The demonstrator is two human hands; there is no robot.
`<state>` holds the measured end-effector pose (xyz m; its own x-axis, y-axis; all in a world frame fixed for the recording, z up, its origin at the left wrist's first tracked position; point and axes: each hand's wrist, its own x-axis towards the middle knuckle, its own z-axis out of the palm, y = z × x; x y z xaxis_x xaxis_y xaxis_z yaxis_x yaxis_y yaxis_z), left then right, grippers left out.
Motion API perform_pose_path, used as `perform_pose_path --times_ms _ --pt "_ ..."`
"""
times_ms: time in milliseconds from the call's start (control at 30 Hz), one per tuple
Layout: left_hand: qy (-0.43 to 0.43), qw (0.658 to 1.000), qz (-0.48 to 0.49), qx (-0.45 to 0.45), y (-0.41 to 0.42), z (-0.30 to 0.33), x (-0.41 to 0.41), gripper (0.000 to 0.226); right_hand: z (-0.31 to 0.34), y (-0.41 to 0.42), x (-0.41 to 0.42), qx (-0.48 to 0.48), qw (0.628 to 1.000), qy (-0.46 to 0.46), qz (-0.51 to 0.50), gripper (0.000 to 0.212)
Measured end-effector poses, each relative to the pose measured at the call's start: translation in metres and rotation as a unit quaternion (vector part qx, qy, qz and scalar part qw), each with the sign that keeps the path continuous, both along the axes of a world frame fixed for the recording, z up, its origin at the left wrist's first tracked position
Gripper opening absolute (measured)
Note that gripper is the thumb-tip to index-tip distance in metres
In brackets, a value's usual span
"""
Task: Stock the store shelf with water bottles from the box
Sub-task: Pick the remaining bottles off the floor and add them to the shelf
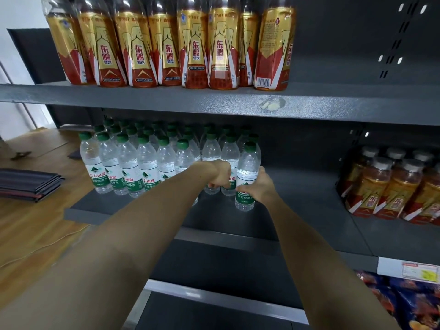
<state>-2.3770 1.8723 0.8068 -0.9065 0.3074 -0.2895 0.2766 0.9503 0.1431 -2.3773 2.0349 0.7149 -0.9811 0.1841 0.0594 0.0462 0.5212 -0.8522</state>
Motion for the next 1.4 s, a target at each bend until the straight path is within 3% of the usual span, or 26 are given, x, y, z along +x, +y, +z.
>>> perform_pose_path --times_ms 333,533,733,1067,1200,1267,1400 --pt "0.009 1.000 -0.014 -0.006 -0.009 0.003 0.021 0.016 -0.003 -0.008 0.015 0.022 0.997 -0.066 -0.042 0.091" --pt "0.014 0.999 -0.047 0.001 -0.017 -0.006 0.051 0.016 -0.003 -0.017 0.066 0.049 0.994 -0.083 -0.053 0.074" --pt "0.021 0.994 -0.104 0.019 -0.031 -0.030 0.093 0.012 -0.003 -0.032 0.133 0.104 0.988 -0.092 -0.061 0.035" --pt "-0.076 0.981 -0.174 0.041 -0.032 -0.150 0.170 0.022 -0.098 -0.045 0.264 0.123 0.961 -0.227 -0.103 0.033" --pt "-0.118 0.976 -0.182 0.025 -0.023 -0.212 0.199 0.010 -0.156 -0.042 0.298 0.111 0.946 -0.290 -0.092 0.024" --pt "-0.127 0.976 -0.173 0.023 -0.021 -0.246 0.211 0.009 -0.188 -0.039 0.309 0.093 0.940 -0.317 -0.083 0.032" --pt "-0.197 0.972 -0.127 0.025 -0.017 -0.322 0.232 0.008 -0.253 -0.034 0.334 0.059 0.927 -0.361 -0.079 0.024"
